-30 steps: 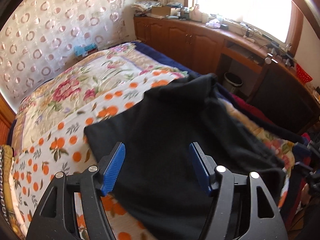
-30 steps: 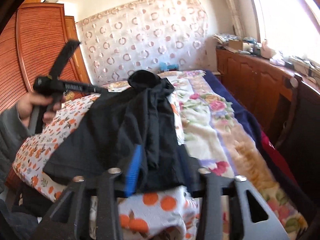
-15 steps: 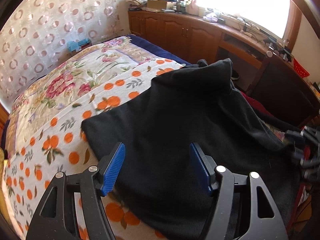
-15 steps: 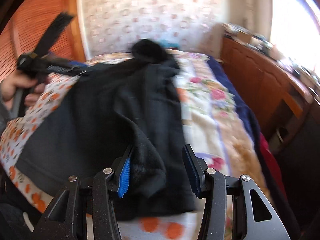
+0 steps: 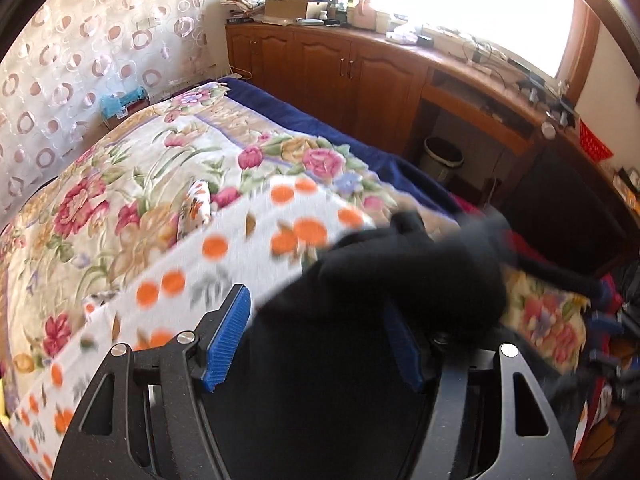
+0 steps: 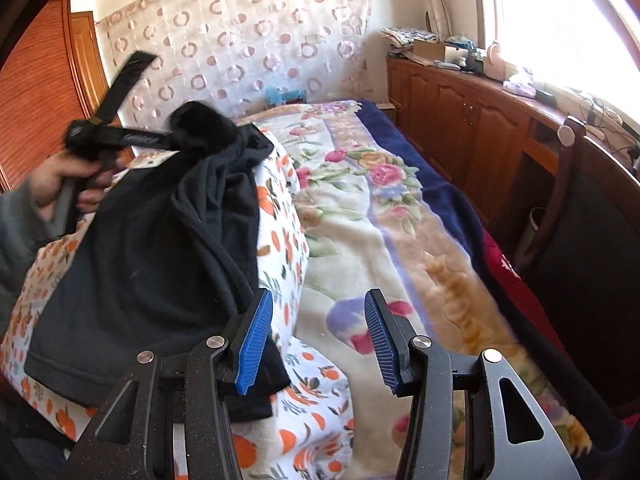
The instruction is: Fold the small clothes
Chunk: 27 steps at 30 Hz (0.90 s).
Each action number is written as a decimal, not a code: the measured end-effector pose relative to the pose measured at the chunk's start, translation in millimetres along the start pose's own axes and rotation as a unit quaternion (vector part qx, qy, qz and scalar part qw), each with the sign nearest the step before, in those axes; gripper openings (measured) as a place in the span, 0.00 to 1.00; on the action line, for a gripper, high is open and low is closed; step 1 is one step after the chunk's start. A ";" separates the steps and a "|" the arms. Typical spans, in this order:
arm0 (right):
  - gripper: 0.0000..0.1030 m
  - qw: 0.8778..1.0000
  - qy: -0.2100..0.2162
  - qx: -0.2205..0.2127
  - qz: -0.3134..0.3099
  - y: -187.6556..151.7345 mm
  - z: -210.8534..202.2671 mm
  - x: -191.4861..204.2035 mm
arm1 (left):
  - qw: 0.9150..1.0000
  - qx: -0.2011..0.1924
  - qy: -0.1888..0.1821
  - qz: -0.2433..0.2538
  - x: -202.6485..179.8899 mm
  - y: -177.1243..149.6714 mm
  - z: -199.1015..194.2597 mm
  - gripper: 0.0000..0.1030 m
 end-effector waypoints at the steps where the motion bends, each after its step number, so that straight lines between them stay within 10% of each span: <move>1: 0.48 1.000 0.005 -0.001 0.000 -4.4 -2.7 1.5 | 1.000 0.000 0.006 -0.002 3.7 6.0 4.4 0.65; 16: 0.48 0.995 0.054 0.030 -0.073 -7.4 34.1 50.1 | 1.000 -0.003 0.014 -0.025 25.0 -17.9 -12.3 0.65; 18: 0.30 0.996 0.055 0.034 -0.055 -5.3 39.4 38.7 | 1.000 -0.004 0.015 -0.021 25.1 -30.2 -22.4 0.65; 19: 0.02 0.996 0.057 0.040 -0.050 -6.3 42.0 33.7 | 1.000 -0.004 0.018 -0.018 24.6 -36.1 -27.9 0.65; 27: 0.03 0.998 0.063 0.031 -0.006 -11.9 18.9 11.0 | 0.999 -0.006 0.031 -0.031 23.4 -104.1 -76.9 0.65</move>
Point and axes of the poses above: each gripper's, at about its wrist camera, not at the fingertips, and z roughly the way its jaws point, x to its left, y to its top, the point moved 9 cm from there along z, roughly the way its jaws point, and after that the axes turned 6 degrees about z, right-handed, at the moved point
